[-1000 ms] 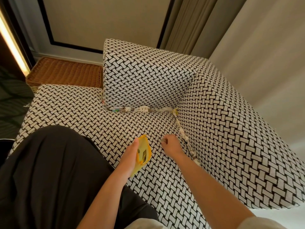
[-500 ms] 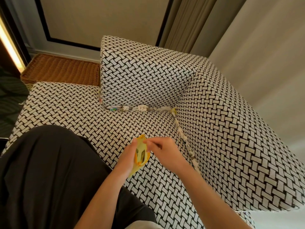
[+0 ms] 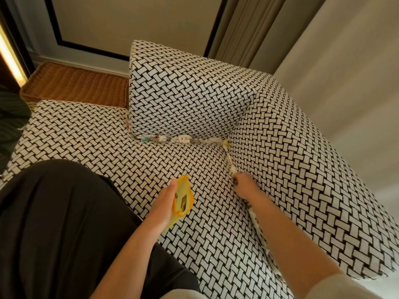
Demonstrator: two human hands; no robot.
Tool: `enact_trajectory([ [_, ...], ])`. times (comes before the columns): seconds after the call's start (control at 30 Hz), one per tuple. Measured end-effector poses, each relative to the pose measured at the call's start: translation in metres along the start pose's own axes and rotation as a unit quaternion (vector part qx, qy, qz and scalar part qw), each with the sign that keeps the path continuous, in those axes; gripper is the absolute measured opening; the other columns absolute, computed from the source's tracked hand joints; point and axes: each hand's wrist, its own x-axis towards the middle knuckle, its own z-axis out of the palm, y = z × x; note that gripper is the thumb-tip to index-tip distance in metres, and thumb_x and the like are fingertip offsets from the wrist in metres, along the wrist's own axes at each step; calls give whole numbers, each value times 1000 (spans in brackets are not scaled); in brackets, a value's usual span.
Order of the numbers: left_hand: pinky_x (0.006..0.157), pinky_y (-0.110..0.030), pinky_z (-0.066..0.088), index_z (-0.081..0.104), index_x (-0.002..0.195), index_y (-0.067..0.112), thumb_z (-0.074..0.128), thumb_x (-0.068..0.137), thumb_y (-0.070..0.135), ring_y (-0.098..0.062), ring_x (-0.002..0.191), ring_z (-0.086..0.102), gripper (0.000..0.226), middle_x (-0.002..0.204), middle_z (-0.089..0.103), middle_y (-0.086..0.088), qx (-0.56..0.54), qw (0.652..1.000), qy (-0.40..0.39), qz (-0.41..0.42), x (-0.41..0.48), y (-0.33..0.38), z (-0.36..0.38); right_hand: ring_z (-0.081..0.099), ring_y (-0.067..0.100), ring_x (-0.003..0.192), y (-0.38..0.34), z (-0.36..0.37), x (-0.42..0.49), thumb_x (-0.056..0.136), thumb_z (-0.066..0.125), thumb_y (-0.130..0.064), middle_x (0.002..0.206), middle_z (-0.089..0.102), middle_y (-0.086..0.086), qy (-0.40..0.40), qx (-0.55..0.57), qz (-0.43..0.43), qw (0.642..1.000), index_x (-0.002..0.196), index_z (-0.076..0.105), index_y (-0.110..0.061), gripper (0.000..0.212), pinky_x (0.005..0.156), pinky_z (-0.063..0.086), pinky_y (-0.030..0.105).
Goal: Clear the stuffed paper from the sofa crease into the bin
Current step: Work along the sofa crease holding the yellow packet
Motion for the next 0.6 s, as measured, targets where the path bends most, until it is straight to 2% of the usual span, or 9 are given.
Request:
enact_trajectory([
  [0.07,87,-30,30,27,141,19,18,91,60,-18,100,39,65,114,40,-5,-6,1000,0,-3,0,1,0,55,25,107,-1,-4,10,87,43,6,123,54,11,-15,-26,-11,999,129,50,-11,45,89,47,30],
  [0.2,84,-29,30,28,140,17,18,92,58,-16,97,40,64,113,41,-5,-11,1000,2,-3,0,3,1,59,24,102,-10,-16,24,89,45,1,120,57,11,-83,-96,25,992,128,50,-8,40,72,49,24],
  [0.3,84,-29,31,29,140,17,18,90,59,-17,101,41,66,118,43,-7,-9,1000,-5,-3,2,1,0,62,21,80,-16,-23,33,92,38,4,121,53,15,-124,-91,38,987,136,41,-8,46,60,53,24],
  [0.4,84,-29,31,28,140,17,17,90,60,-17,101,42,66,115,42,-4,-9,1000,-7,1,3,-1,0,64,21,77,-19,-28,41,89,43,7,122,50,16,-139,-114,45,983,139,38,-8,52,65,58,30],
  [0.5,83,-27,33,27,141,17,17,92,58,-15,98,42,65,114,41,-5,-15,1000,-7,-2,3,-2,0,65,26,89,-20,-33,47,82,57,9,118,56,16,-143,-171,-1,975,127,52,-3,47,77,57,35],
  [0.6,63,-21,34,27,140,17,18,93,57,-8,82,44,62,112,41,-4,-20,1000,-10,1,4,0,0,61,25,97,-17,-35,43,81,62,2,115,60,12,-133,-245,-53,959,111,59,-5,31,83,53,31],
])
